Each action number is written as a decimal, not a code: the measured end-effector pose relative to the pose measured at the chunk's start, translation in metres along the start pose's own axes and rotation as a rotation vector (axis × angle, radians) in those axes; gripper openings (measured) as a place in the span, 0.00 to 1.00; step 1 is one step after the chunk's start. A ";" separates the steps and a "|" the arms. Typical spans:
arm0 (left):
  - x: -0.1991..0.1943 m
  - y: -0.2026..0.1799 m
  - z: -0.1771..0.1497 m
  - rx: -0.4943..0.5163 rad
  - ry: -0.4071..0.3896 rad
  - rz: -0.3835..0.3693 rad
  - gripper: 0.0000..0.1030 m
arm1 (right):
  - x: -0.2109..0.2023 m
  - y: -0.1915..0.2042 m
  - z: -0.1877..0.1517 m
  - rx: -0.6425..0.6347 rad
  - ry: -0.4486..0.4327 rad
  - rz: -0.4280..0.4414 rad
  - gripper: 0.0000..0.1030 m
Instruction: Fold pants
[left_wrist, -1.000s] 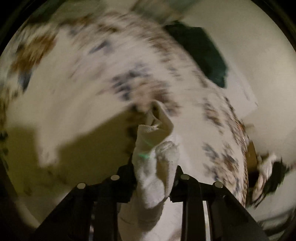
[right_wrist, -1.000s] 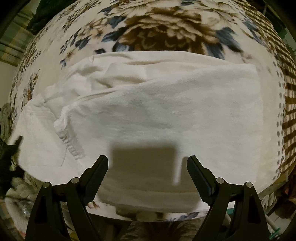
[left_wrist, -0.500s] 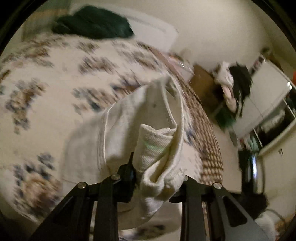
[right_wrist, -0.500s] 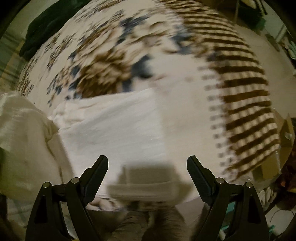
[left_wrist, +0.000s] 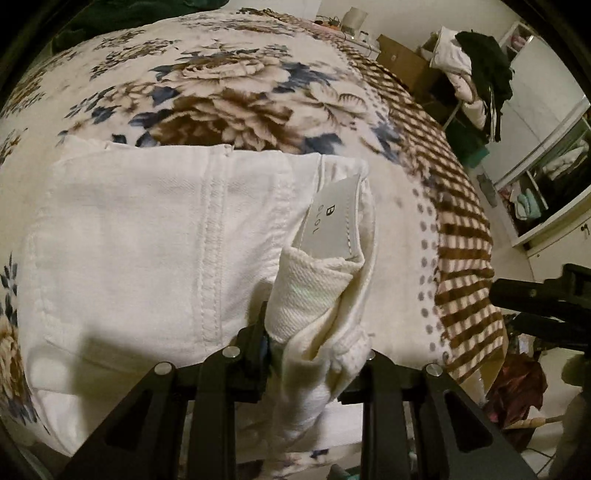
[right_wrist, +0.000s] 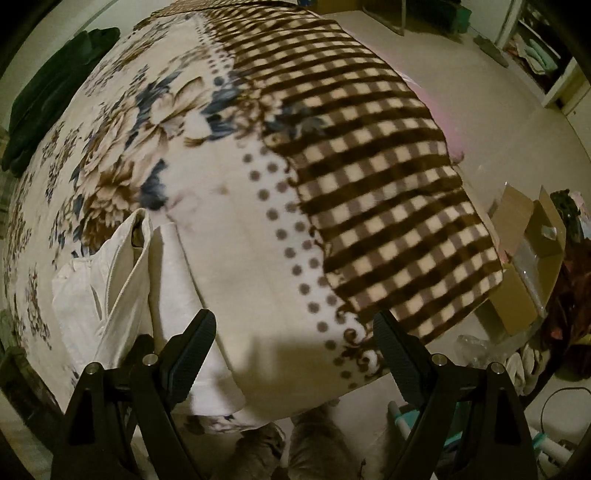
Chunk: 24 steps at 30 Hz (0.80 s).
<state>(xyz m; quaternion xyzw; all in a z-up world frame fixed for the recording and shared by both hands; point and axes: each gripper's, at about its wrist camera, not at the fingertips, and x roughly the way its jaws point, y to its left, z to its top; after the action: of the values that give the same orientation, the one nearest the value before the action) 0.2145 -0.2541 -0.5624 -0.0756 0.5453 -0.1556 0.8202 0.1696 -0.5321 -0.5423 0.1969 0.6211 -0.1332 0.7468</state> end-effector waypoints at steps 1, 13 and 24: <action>0.003 0.001 -0.001 0.003 0.004 0.002 0.21 | 0.001 -0.002 0.000 0.003 0.003 0.000 0.86; 0.000 0.001 0.012 -0.062 0.122 0.048 0.34 | 0.005 0.003 -0.001 -0.009 0.037 0.042 0.86; -0.094 0.059 0.020 -0.232 0.033 0.037 0.79 | 0.003 0.045 0.002 -0.074 0.067 0.245 0.86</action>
<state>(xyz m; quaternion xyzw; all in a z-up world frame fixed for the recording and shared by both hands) 0.2095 -0.1679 -0.4897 -0.1571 0.5745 -0.0775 0.7995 0.1913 -0.4931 -0.5388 0.2479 0.6215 -0.0111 0.7431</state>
